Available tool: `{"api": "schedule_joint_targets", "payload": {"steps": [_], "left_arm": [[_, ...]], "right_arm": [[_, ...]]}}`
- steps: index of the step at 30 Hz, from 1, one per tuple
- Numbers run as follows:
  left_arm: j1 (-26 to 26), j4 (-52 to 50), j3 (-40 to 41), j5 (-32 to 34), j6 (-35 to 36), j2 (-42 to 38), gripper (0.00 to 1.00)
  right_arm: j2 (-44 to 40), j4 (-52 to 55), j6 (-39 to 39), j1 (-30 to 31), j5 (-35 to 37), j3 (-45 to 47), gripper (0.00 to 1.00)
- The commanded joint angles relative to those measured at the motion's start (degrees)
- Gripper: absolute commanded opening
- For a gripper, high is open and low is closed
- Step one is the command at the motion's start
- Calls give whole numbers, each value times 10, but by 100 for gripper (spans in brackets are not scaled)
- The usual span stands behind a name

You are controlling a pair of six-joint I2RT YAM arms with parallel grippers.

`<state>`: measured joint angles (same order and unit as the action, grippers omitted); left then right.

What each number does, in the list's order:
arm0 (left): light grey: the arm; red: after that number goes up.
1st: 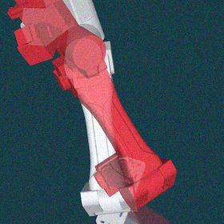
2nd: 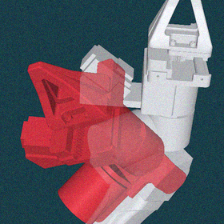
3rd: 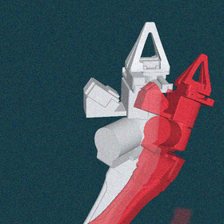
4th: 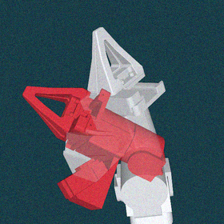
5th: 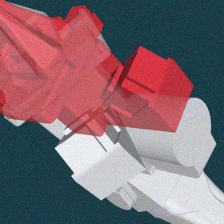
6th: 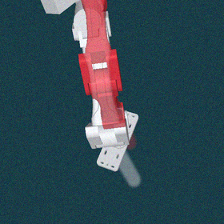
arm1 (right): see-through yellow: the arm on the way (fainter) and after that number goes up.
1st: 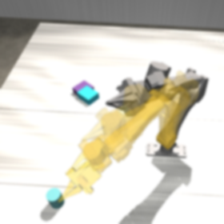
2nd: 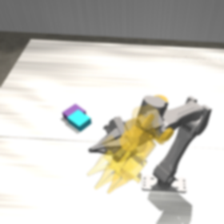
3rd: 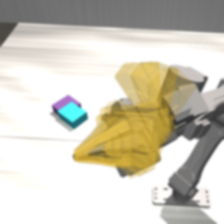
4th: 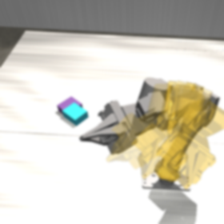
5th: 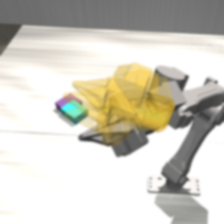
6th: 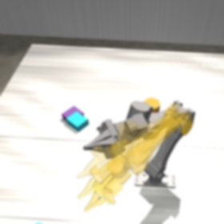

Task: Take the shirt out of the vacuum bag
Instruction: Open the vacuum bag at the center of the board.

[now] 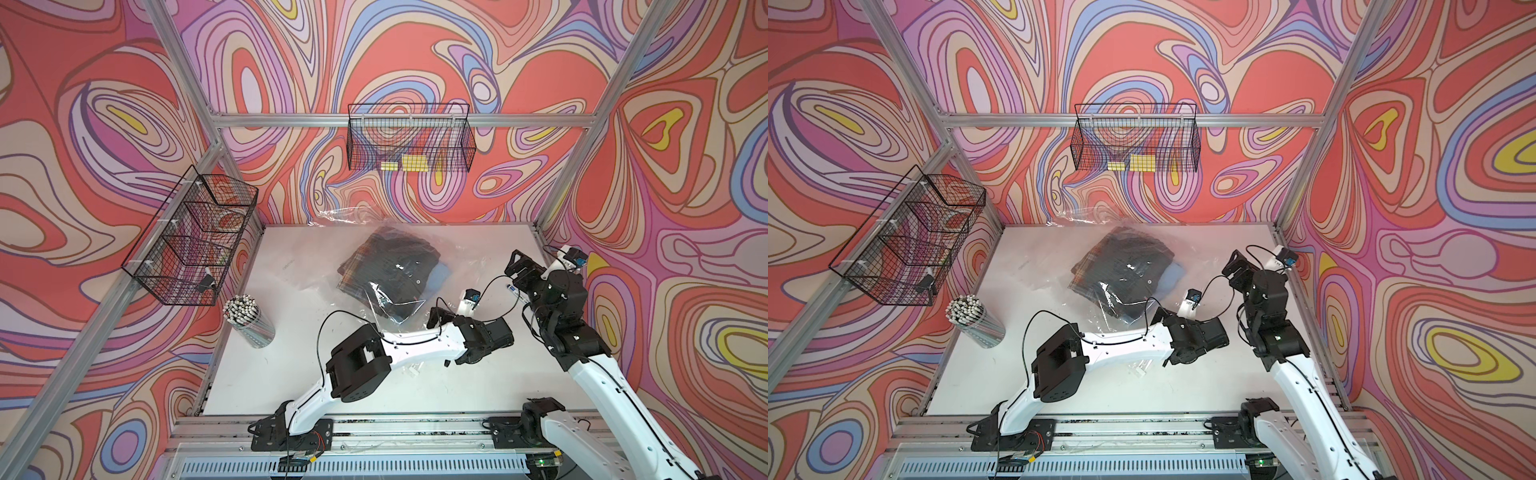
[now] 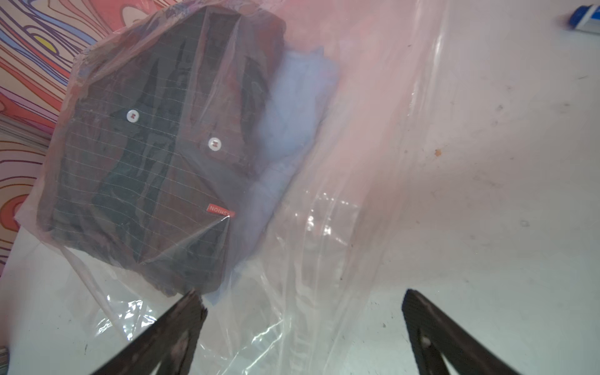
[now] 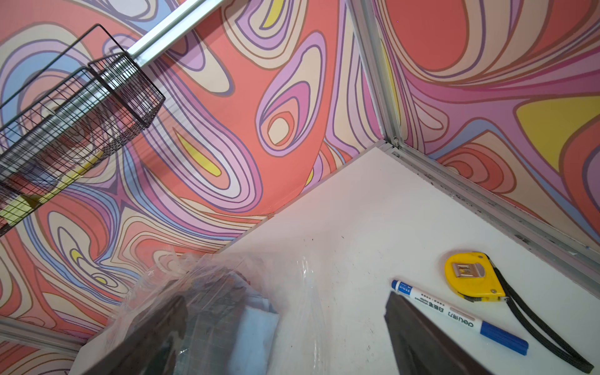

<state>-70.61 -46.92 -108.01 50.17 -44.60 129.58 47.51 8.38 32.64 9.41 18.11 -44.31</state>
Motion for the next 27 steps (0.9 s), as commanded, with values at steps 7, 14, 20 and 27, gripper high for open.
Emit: {"api": "schedule_joint_targets", "payload": {"steps": [7, 14, 20, 27], "left_arm": [[46, 60, -12, 82, 74, 33, 89], [56, 86, -27, 78, 113, 42, 46], [58, 59, -27, 67, 103, 4, 36], [58, 28, -33, 60, 114, -84, 0]], "right_arm": [[-31, 20, -8, -1, -45, -13, 98], [-45, 25, -2, -1, -64, -11, 98], [-50, 47, 15, -1, -92, -12, 98], [-70, 94, 69, -1, -143, -14, 98]]}}
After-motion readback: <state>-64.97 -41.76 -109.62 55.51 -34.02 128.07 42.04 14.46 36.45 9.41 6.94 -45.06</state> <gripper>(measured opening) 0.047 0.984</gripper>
